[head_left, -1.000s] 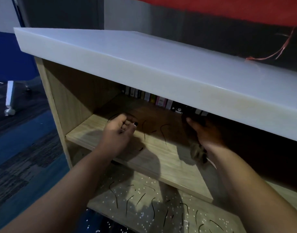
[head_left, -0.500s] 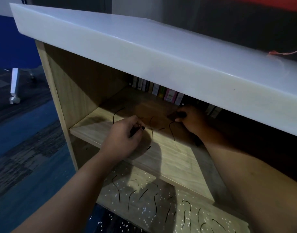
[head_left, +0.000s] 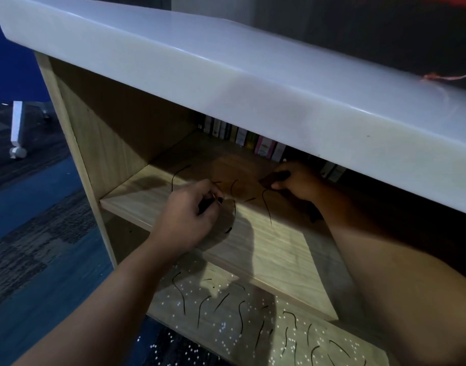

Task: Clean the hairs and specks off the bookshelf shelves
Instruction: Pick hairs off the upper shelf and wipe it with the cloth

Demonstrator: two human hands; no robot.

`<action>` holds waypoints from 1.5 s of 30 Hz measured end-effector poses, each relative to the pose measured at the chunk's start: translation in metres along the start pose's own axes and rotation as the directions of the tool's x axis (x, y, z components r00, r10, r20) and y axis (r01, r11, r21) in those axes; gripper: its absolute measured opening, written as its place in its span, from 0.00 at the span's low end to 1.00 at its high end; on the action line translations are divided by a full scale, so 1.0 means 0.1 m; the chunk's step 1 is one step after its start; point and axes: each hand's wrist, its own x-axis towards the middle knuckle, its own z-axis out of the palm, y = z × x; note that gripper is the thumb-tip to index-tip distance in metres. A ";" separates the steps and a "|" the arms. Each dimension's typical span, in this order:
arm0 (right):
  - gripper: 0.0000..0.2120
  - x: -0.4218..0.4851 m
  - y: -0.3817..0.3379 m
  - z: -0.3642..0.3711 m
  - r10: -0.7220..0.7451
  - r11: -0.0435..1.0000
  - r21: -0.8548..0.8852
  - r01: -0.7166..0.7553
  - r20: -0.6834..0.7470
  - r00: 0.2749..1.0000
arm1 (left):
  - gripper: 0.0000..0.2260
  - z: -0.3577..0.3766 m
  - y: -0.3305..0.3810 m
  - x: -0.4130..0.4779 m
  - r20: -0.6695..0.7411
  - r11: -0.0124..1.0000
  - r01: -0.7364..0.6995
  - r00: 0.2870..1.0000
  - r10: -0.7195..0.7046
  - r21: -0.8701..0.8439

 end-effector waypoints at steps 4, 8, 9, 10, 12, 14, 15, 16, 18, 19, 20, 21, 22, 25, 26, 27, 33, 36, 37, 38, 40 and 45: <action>0.23 0.00 0.00 -0.01 0.000 1.000 -0.004 0.000 0.023 1.000 | 0.07 0.01 0.02 -0.01 0.022 1.000 0.007 1.000 -0.007 0.019; 0.26 0.17 -0.03 0.09 0.040 0.998 0.055 -0.038 -0.035 0.999 | 0.07 0.00 0.03 -0.01 0.020 1.000 -0.008 1.000 0.008 0.019; 0.26 0.20 -0.03 0.11 0.055 0.996 0.071 -0.052 -0.048 0.997 | 0.07 0.00 0.02 -0.01 0.014 1.000 -0.009 1.000 0.009 0.023; 0.27 0.23 -0.02 0.14 0.063 0.995 0.078 -0.058 -0.061 0.996 | 0.07 0.00 0.02 -0.01 0.009 1.000 -0.015 1.000 0.015 0.026; 0.28 0.25 -0.01 0.18 0.032 0.999 0.043 -0.028 -0.108 0.994 | 0.07 0.00 0.02 -0.01 0.000 0.999 -0.028 1.000 0.028 0.028; 0.28 0.17 -0.01 0.20 -0.013 1.000 0.015 0.015 -0.133 0.991 | 0.07 -0.01 0.02 -0.01 -0.007 1.000 -0.025 1.000 0.026 0.016; 0.27 0.12 -0.01 0.20 -0.028 0.999 0.012 0.030 -0.129 0.991 | 0.07 -0.01 0.01 -0.01 -0.011 1.000 -0.020 1.000 0.020 0.004; 0.27 0.07 -0.03 0.19 -0.046 0.999 0.002 0.047 -0.116 0.992 | 0.07 -0.01 0.01 -0.01 -0.013 1.000 -0.015 1.000 0.015 -0.004; 0.24 -0.03 -0.04 0.17 -0.100 0.994 -0.048 0.096 -0.077 0.992 | 0.07 -0.01 0.02 -0.01 -0.017 1.000 -0.010 1.000 0.010 -0.001; 0.23 -0.09 -0.04 0.16 -0.131 0.989 -0.084 0.126 -0.063 0.989 | 0.07 -0.01 0.02 -0.01 -0.020 1.000 -0.007 1.000 0.007 0.002; 0.22 -0.15 -0.03 0.14 -0.158 0.981 -0.127 0.150 -0.056 0.986 | 0.08 -0.01 0.01 0.00 -0.021 1.000 0.002 1.000 -0.002 0.000; 0.21 -0.19 -0.01 0.14 -0.182 0.971 -0.170 0.171 -0.049 0.982 | 0.07 0.00 0.01 0.00 -0.019 1.000 0.013 1.000 -0.014 -0.005; 0.20 -0.22 0.01 0.13 -0.197 0.962 -0.200 0.186 -0.039 0.980 | 0.07 0.00 0.01 0.00 -0.015 1.000 0.019 1.000 -0.019 -0.006; 0.20 -0.23 0.00 0.12 -0.198 0.960 -0.210 0.187 -0.033 0.980 | 0.06 0.01 0.01 0.01 -0.010 1.000 0.000 1.000 0.000 0.019; 0.20 -0.21 -0.01 0.11 -0.184 0.967 -0.190 0.173 -0.043 0.982 | 0.06 0.01 0.00 0.01 -0.007 1.000 -0.002 1.000 0.002 0.017; 0.20 -0.19 -0.04 0.11 -0.163 0.974 -0.165 0.153 -0.053 0.985 | 0.06 0.01 0.00 0.01 -0.010 1.000 -0.008 1.000 0.008 0.015; 0.22 -0.09 -0.25 0.10 -0.059 0.998 0.016 0.060 -0.048 0.997 | 0.06 0.01 -0.02 0.01 -0.027 0.999 -0.022 0.999 0.023 0.036; 0.21 -0.12 -0.26 0.10 -0.049 0.998 0.049 0.051 -0.043 0.998 | 0.07 0.00 -0.01 0.00 -0.040 0.999 -0.021 0.999 0.022 0.028; 0.21 -0.13 -0.24 0.09 -0.055 0.997 0.043 0.057 -0.042 0.998 | 0.07 -0.01 0.00 0.00 -0.041 1.000 -0.013 0.999 0.014 0.017; 0.20 -0.16 -0.22 0.09 -0.070 0.997 0.034 0.072 -0.041 0.997 | 0.07 -0.01 0.00 0.00 -0.041 1.000 -0.001 0.999 0.001 0.002; 0.18 -0.21 -0.18 0.09 -0.098 0.995 0.009 0.098 -0.034 0.995 | 0.07 -0.01 0.01 -0.01 -0.042 1.000 0.019 0.999 -0.020 -0.018; 0.18 -0.23 -0.11 0.12 -0.131 0.989 -0.074 0.127 -0.050 0.990 | 0.05 0.00 0.02 0.00 -0.025 1.000 0.020 0.999 -0.020 -0.020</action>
